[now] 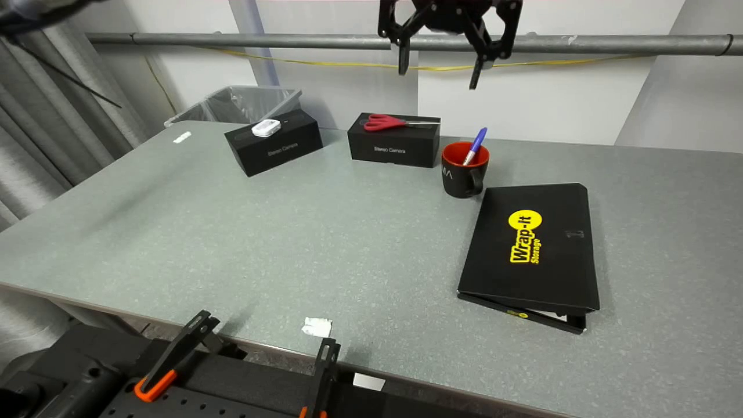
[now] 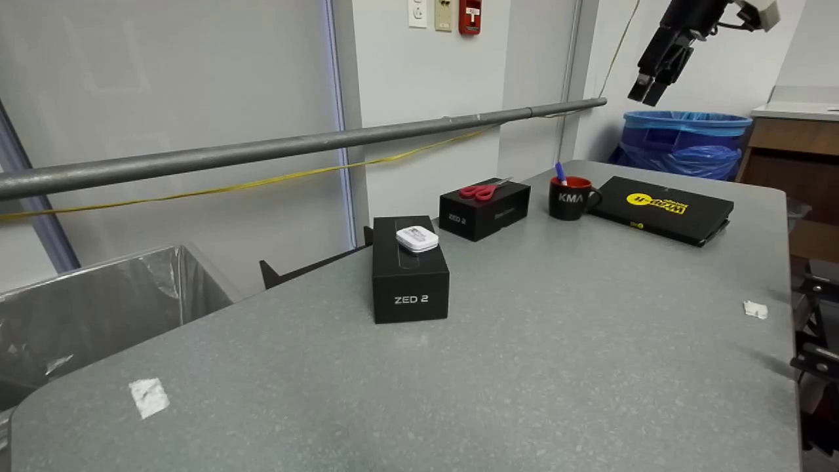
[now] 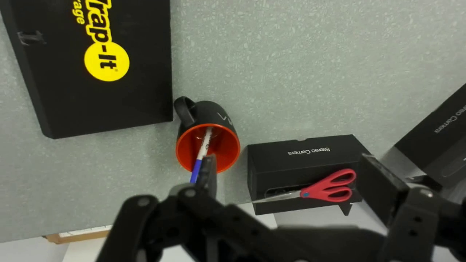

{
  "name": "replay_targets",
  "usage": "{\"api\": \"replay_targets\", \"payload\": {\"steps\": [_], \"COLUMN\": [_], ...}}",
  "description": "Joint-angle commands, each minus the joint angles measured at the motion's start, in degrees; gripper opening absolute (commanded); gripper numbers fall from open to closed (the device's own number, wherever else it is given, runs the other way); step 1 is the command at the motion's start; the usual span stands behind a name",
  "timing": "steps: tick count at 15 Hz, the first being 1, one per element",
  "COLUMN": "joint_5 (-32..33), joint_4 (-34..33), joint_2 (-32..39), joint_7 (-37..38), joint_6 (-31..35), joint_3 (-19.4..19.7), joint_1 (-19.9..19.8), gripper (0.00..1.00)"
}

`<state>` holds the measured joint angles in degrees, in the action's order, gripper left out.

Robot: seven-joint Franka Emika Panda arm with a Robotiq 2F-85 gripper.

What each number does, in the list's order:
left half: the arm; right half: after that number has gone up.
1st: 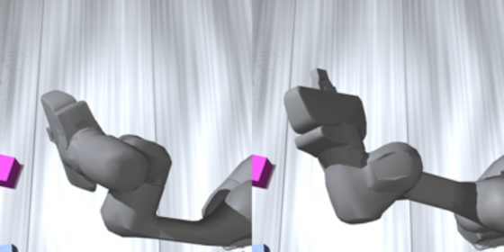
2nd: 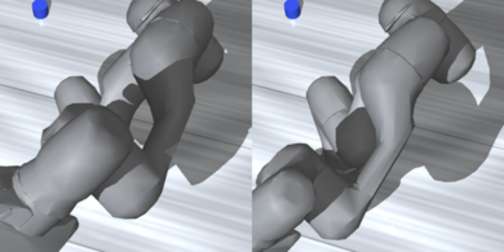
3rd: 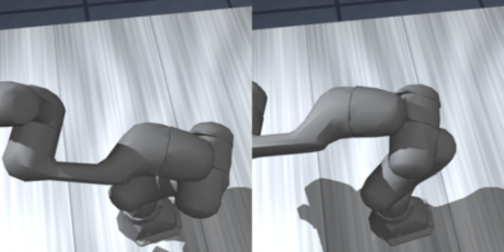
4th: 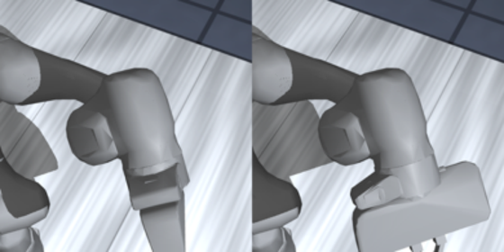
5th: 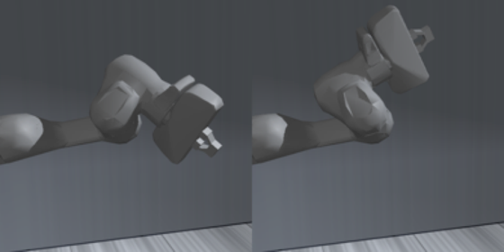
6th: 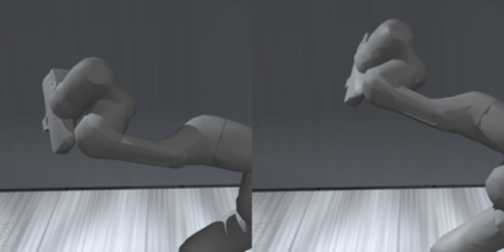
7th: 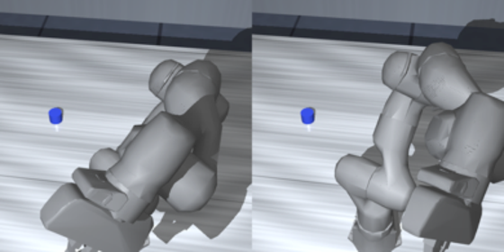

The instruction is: Pick up the pen from the black cup and put it on the table.

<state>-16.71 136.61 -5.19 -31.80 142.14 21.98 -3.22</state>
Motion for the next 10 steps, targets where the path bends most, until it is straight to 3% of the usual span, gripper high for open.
{"api": "replay_targets", "payload": {"steps": [1,6,10], "joint_5": [-1.0,-1.33,-6.94], "joint_4": [-1.18,-3.02,-5.13], "joint_2": [1.71,3.77,11.45], "joint_7": [-0.01,0.11,1.89], "joint_6": [-0.34,-0.5,11.55], "joint_3": [-2.97,-3.38,-6.21], "joint_1": [-3.11,-3.72,-3.54], "gripper": [1.0,1.0,1.0]}}
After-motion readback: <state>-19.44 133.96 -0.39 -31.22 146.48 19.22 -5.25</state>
